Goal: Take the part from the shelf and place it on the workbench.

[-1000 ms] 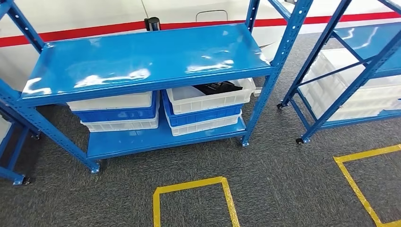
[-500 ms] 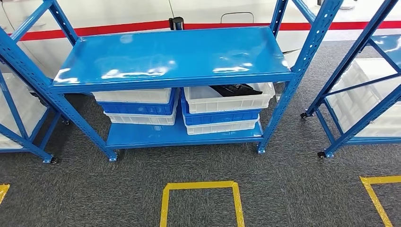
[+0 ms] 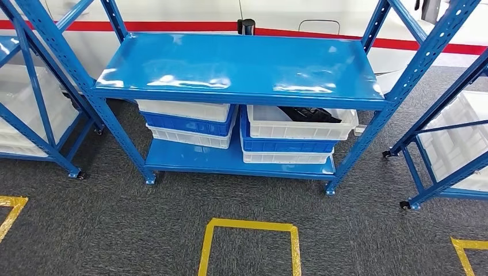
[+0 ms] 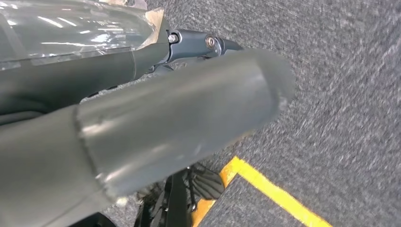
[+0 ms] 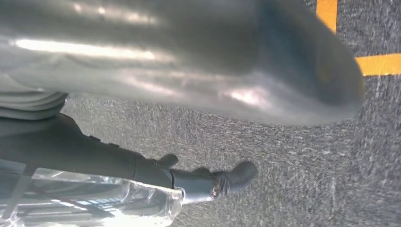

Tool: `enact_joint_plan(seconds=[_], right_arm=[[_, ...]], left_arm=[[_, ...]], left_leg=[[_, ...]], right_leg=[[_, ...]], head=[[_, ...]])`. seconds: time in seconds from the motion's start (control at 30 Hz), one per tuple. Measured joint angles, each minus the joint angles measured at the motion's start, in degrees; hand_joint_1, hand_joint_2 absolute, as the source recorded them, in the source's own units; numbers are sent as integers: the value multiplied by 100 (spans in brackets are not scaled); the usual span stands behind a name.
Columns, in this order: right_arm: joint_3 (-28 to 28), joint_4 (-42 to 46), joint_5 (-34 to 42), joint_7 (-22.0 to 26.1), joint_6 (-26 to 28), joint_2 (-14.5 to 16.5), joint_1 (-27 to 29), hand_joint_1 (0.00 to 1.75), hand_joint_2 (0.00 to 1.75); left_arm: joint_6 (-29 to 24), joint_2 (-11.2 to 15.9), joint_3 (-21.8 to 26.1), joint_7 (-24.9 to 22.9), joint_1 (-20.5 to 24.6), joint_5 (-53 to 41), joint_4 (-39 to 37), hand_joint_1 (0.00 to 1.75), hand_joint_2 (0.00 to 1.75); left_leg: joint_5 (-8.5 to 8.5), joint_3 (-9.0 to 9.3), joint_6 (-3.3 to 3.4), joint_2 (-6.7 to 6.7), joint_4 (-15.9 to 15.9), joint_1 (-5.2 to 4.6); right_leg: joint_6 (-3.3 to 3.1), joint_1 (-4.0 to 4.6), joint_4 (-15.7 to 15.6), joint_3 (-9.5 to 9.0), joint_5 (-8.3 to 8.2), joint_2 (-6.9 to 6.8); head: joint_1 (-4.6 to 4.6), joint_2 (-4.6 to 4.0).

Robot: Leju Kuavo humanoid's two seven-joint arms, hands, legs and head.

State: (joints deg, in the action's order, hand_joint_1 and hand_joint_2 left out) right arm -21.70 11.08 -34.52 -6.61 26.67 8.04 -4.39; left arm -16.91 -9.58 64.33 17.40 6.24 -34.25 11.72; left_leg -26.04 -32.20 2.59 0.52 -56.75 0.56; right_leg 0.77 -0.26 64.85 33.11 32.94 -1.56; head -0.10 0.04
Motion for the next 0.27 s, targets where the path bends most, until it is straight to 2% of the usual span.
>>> enact_joint_plan(seconds=[0.07,0.1,0.13,0.17,0.2,0.23,0.27], right_arm=[[-3,-1,0,22,2,-1,25,0,0],[-6,-2,-1,33,2,-3,37,0,0],[-11,-2,-2,42,1,-5,47,0,0],[-20,-2,-3,50,1,-8,52,0,0],[-31,-2,-3,63,0,-9,52,0,0],[-44,-2,-3,80,-2,-5,50,0,0],[-52,-1,-3,89,-2,-4,49,0,0]], left_arm=[[-2,0,0,-9,7,0,0,0,0],[-3,-2,0,-16,5,0,0,0,0],[-5,-6,0,-24,3,0,0,0,0],[-8,-10,0,-30,2,-3,0,0,0],[-8,-15,0,-33,2,-11,0,0,44],[-7,-16,0,-34,4,-22,0,0,87],[-6,-17,0,-34,5,-30,0,0,116]], left_leg=[[10,-18,12,-54,-1,5],[11,-20,11,-84,-4,7],[11,-18,5,-116,-9,11],[7,-12,-8,-145,-17,19],[-2,-11,-34,-172,-35,26],[-19,-17,-73,-196,-67,20],[-29,-20,-94,-207,-83,19]], right_leg=[[8,-33,729,348,282,99],[48,-53,898,431,314,110],[110,-73,849,410,250,114],[183,-101,574,283,106,115],[253,-135,147,85,-73,129],[288,-145,-236,-83,-220,146],[309,-156,-462,-184,-304,157]], head=[[11,0],[11,0],[13,0],[12,0],[15,0],[25,0],[28,0]])
